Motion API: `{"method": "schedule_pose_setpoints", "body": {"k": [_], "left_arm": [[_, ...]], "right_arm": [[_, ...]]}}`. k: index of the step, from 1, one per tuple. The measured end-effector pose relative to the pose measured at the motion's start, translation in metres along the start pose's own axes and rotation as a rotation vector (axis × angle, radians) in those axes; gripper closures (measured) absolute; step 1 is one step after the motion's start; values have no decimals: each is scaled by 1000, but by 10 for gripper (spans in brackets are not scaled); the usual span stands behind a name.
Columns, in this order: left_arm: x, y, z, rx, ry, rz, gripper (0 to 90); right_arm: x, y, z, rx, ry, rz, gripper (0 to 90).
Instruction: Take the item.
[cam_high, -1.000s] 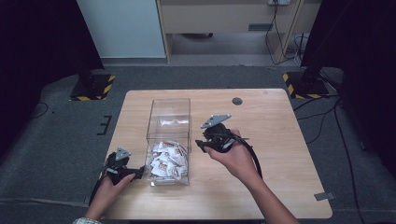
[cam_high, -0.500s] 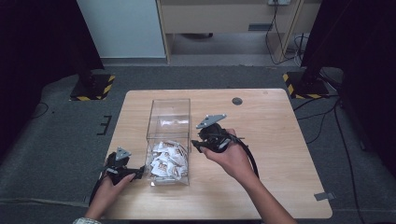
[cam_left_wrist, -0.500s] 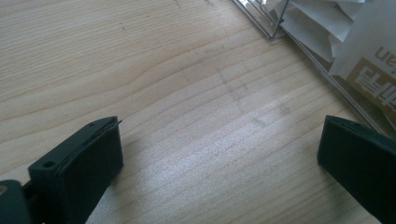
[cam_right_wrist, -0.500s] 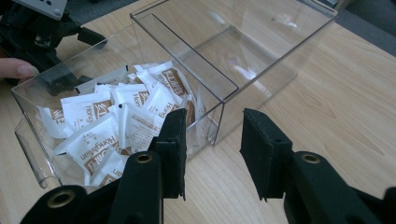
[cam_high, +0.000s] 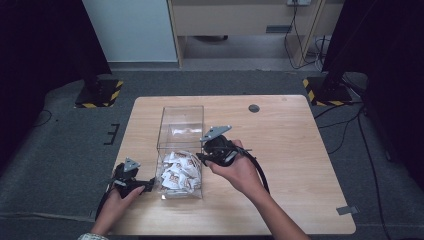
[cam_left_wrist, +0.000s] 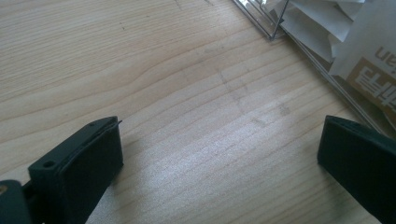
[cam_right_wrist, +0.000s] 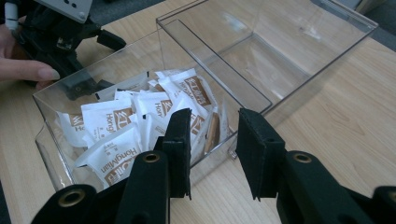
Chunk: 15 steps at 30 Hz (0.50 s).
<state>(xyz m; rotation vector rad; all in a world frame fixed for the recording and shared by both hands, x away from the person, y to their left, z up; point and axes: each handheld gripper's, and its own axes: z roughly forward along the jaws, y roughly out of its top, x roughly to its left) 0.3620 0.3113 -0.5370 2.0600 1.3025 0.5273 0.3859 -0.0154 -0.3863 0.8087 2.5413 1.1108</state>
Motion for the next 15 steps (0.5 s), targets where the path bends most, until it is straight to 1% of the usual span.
{"method": "schedule_pose_setpoints", "body": {"k": [11, 14, 15], "left_arm": [[0, 0, 0, 0, 0, 0, 0], [0, 0, 0, 0, 0, 0, 0], [0, 0, 0, 0, 0, 0, 0]], "right_arm": [[6, -2, 11, 8, 25, -7, 656], [11, -3, 16, 11, 33, -10, 661], [12, -4, 17, 20, 32, -9, 667]]}}
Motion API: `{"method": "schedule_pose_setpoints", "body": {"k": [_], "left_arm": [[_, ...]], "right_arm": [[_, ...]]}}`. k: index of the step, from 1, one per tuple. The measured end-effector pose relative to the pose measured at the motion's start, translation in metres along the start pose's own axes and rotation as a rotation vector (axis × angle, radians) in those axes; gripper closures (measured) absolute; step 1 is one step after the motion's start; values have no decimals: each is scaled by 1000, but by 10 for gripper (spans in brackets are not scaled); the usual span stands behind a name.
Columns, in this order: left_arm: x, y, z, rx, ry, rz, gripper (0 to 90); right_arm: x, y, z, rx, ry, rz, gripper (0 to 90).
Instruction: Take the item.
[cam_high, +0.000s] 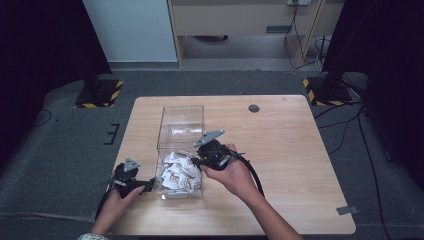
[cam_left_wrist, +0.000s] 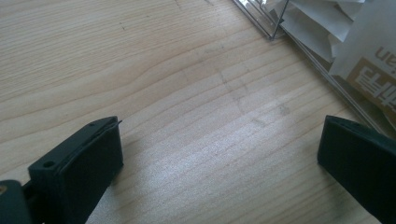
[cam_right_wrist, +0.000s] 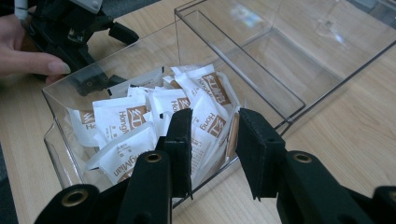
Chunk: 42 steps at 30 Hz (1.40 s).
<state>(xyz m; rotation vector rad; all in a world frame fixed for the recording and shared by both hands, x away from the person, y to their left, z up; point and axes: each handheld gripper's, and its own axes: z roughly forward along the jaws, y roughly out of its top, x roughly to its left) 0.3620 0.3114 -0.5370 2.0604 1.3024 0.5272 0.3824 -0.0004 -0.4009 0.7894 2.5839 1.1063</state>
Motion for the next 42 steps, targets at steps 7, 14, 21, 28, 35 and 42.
{"method": "schedule_pose_setpoints", "body": {"k": [7, 14, 21, 28, 35, 42], "left_arm": [[0, 0, 0, 0, 0, 0, 0], [0, 0, 0, 0, -1, 1, 0], [0, 0, 0, 0, -1, 2, 0], [0, 0, 0, 0, -1, 3, 0], [0, 0, 0, 0, -1, 4, 0], [0, 0, 0, 0, -1, 3, 0]], "right_arm": [[7, -2, 8, 6, 22, -11, 674], [13, -6, 17, 13, 32, -18, 678], [17, -8, 25, 21, 40, -28, 680], [23, -10, 33, 29, 48, -37, 691], [27, -10, 39, 39, 53, -48, 694], [28, -12, 45, 59, 51, -41, 695]]}}
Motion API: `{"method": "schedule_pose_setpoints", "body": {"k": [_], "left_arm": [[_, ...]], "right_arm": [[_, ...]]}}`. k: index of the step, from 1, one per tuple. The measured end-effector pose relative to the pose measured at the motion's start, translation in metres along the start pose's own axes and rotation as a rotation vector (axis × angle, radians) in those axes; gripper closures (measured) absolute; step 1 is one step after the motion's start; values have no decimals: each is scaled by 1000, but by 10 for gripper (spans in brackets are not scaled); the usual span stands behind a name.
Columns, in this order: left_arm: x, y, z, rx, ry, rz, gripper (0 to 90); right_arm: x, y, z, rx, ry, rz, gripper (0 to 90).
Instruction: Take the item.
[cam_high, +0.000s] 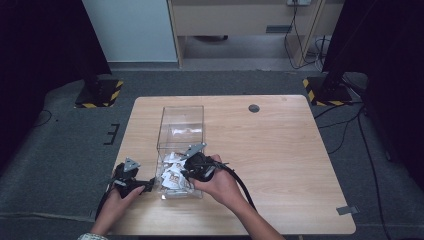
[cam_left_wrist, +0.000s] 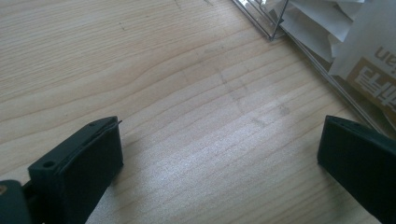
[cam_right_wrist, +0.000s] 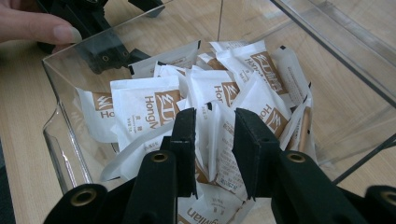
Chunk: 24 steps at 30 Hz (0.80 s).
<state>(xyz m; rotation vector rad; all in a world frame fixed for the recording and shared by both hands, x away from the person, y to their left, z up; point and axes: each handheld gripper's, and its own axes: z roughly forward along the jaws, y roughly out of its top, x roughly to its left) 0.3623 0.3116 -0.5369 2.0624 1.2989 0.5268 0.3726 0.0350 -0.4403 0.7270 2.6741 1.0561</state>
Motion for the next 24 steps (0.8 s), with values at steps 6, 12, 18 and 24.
{"method": "schedule_pose_setpoints", "body": {"k": [6, 12, 18, 24], "left_arm": [[0, 0, 0, 0, -1, 1, 0], [0, 0, 0, 0, -1, 2, 0], [0, 0, 0, 0, -2, 3, 0], [0, 0, 0, 0, -3, 4, 0]], "right_arm": [[-1, -2, 2, 9, -2, 1, 699], [0, -3, 5, 23, 1, -4, 703], [1, -3, 8, 40, 6, -13, 723], [2, -2, 11, 46, -3, -18, 794]]}}
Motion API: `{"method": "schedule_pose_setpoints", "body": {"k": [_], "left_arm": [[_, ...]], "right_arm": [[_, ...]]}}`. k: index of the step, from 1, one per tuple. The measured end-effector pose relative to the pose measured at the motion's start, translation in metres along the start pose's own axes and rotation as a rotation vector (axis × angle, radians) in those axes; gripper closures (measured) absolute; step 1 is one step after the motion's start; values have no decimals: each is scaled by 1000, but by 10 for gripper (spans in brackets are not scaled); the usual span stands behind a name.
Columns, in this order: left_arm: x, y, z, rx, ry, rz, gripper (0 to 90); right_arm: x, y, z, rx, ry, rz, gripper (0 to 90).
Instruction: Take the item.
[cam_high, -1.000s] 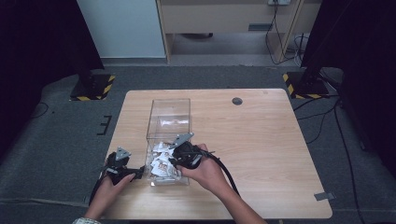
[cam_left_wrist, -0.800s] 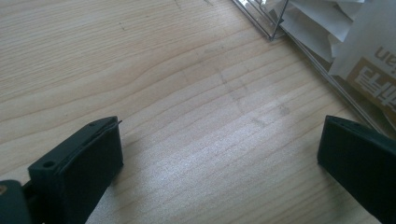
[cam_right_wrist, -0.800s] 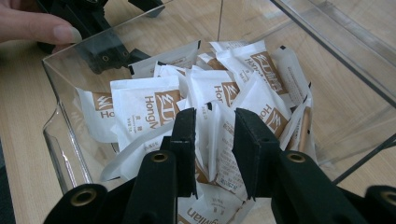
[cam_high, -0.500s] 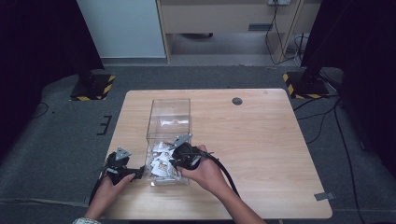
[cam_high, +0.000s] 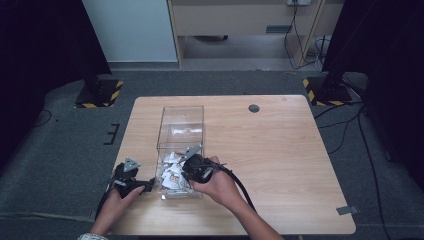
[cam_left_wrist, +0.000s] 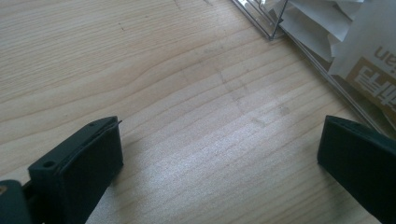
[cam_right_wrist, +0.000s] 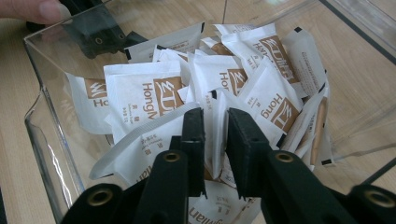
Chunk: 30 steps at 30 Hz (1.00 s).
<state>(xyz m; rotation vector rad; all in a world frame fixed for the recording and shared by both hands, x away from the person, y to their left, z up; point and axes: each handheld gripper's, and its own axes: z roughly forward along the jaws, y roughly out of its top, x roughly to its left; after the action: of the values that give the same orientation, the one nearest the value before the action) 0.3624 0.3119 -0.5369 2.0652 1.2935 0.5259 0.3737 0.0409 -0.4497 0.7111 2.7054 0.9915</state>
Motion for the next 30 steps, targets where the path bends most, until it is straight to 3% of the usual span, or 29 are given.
{"method": "schedule_pose_setpoints", "body": {"k": [8, 15, 30], "left_arm": [[0, 0, 0, 0, 0, 0, 0], [0, 0, 0, 0, 0, 0, 0], [0, 0, 0, 0, 0, 0, 0]], "right_arm": [[-1, 0, -3, -12, -12, 1, 884], [-2, 1, -14, -67, -14, 10, 890], [-5, 6, -33, -121, -3, 32, 890]]}}
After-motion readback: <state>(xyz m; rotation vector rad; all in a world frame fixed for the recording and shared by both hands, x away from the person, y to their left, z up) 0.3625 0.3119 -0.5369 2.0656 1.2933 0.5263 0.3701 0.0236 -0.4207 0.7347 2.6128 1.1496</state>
